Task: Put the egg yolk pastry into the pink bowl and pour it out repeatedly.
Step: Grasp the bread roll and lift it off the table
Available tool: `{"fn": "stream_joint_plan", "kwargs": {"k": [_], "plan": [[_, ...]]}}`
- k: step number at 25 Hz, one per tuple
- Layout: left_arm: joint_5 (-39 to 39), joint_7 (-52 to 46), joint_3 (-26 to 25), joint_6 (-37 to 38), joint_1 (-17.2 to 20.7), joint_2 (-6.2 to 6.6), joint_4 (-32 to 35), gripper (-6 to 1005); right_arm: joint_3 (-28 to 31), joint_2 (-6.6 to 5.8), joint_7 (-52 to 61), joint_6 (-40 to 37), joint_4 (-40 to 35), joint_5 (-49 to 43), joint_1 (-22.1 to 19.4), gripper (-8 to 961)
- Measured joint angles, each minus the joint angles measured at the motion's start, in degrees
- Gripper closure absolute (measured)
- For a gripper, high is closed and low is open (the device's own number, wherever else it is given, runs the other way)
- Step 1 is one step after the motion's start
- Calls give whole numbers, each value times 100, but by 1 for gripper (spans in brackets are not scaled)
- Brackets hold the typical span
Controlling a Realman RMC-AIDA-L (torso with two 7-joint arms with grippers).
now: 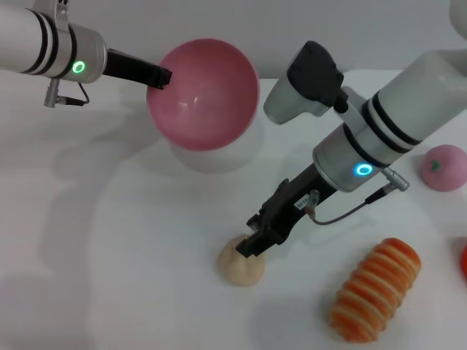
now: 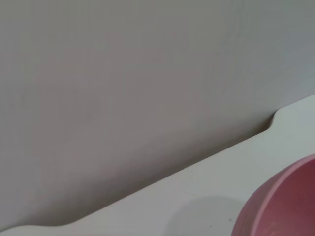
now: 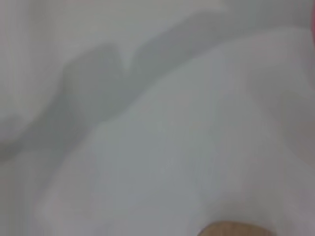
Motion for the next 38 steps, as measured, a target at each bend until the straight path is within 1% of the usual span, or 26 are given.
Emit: {"fn": "stream_joint_plan", "kwargs": {"k": [3, 4, 9, 10, 11, 12, 14, 22, 24, 27, 30, 35, 38], "plan": [[0, 12, 0, 0, 2, -6, 9, 906, -148, 11, 45, 16, 71, 21, 33, 461], [0, 45, 5, 11, 1, -23, 24, 906, -197, 13, 51, 39, 145, 28, 57, 461], [0, 66, 5, 12, -4, -29, 26, 903, -373, 21, 39, 274, 557, 137, 162, 463], [0, 66, 5, 12, -4, -29, 26, 903, -500, 23, 22, 397, 642, 220, 164, 464], [0, 66, 5, 12, -4, -29, 26, 902, -500, 23, 22, 397, 642, 220, 164, 464], [0, 140, 5, 23, -24, -64, 35, 902, -567, 23, 21, 459, 672, 265, 164, 465], [0, 185, 4, 20, -32, -87, 35, 901, -688, 27, 19, 571, 751, 384, 165, 465], [0, 295, 3, 19, -53, -117, 35, 897, -1278, 36, 16, 953, 884, 896, 186, 469], [0, 295, 3, 19, -53, -117, 35, 896, -1326, 42, 36, 1010, 917, 917, 208, 470], [0, 368, -1, 13, -49, -157, 41, 895, -1338, 44, 50, 1064, 998, 990, 231, 471], [0, 368, -1, 13, -49, -157, 41, 893, -1309, 34, 118, 1114, 1039, 1035, 238, 472], [0, 390, -31, 13, 3, -166, 57, 891, -1301, 7, 147, 1138, 1037, 1017, 229, 598], [0, 390, -29, 11, 14, -166, 61, 889, -1330, 5, 145, 1132, 1022, 1011, 232, 611]]}}
